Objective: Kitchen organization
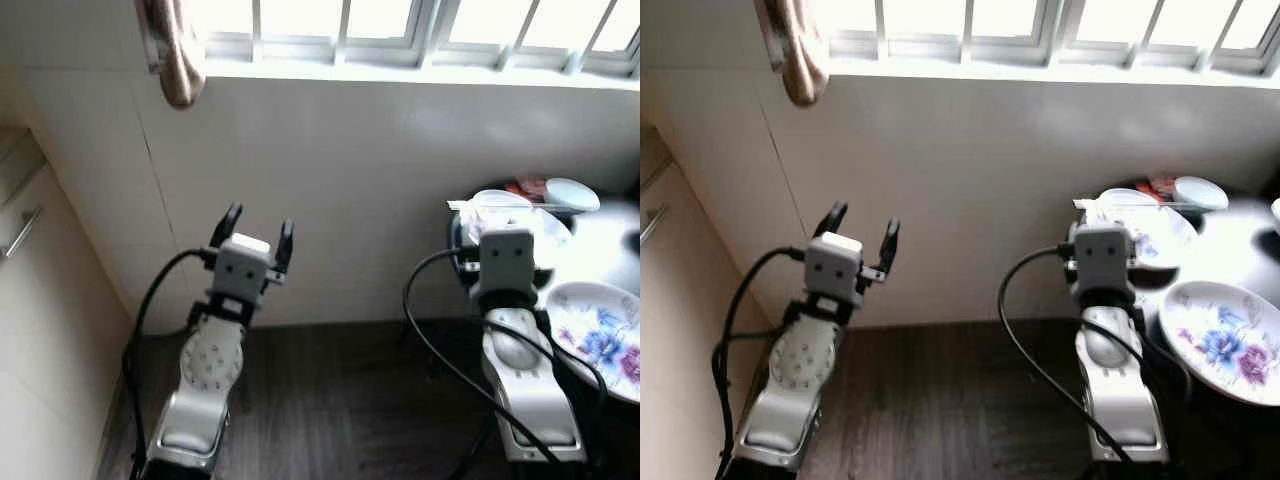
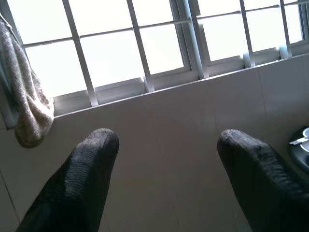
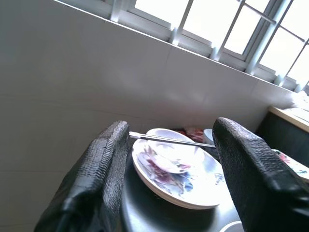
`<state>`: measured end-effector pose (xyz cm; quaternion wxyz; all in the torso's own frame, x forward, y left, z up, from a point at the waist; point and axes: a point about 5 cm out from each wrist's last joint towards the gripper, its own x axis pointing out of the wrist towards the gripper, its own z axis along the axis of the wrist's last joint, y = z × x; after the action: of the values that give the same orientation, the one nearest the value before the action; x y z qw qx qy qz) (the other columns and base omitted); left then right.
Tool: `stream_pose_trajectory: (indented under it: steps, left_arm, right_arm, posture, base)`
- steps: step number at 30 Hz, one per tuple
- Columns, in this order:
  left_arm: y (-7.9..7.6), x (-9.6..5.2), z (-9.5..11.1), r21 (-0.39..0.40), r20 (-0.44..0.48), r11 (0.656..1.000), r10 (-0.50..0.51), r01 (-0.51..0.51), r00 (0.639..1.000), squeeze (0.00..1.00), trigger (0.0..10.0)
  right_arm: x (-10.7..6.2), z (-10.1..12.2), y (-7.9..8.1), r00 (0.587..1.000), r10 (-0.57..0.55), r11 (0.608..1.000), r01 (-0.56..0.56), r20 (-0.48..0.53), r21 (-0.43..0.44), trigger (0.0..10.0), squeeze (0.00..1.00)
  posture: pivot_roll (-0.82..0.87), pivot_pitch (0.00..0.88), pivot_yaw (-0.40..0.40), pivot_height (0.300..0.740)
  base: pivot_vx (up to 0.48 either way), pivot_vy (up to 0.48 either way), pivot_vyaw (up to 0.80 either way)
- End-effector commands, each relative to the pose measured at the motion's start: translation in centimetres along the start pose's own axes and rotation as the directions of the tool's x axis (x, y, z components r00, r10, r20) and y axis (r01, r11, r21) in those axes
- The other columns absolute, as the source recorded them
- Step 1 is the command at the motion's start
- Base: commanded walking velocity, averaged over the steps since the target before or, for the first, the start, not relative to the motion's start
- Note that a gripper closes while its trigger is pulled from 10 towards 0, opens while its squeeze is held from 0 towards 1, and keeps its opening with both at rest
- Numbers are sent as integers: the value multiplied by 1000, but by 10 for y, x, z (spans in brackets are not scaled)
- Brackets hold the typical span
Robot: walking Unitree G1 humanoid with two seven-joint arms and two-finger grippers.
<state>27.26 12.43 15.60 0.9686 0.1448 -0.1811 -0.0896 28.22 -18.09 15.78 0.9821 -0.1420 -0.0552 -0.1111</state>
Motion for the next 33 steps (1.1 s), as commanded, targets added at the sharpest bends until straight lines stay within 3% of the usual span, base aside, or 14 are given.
stream_pose_trajectory:
  steps: [1,20,25,33]
  left_arm:
    - [4,0,-1,14,-5,1000,3,-2,1000,0,10000]
    - [0,1,-4,-6,-23,1000,-20,20,1000,0,10000]
    - [-1,1,-6,-4,-36,1000,-20,20,999,0,10000]
    - [0,0,-7,1,-46,1000,-17,17,999,0,10000]
  right_arm:
    - [1,6,3,1000,5,1000,-5,15,4,10000,0]
    - [-1,-25,8,982,86,991,-102,-171,-89,10000,0]
    - [-1,-52,4,934,104,977,-160,-342,-141,10000,0]
    - [-6,-65,6,896,128,977,-186,-425,-100,10000,0]
  posture:
    - [71,0,-63,740]
    - [50,0,-40,740]
    - [51,0,-44,740]
    - [56,0,-47,740]
  base:
    - [0,-247,0]
    - [0,0,0]
    - [0,0,0]
    - [0,0,0]
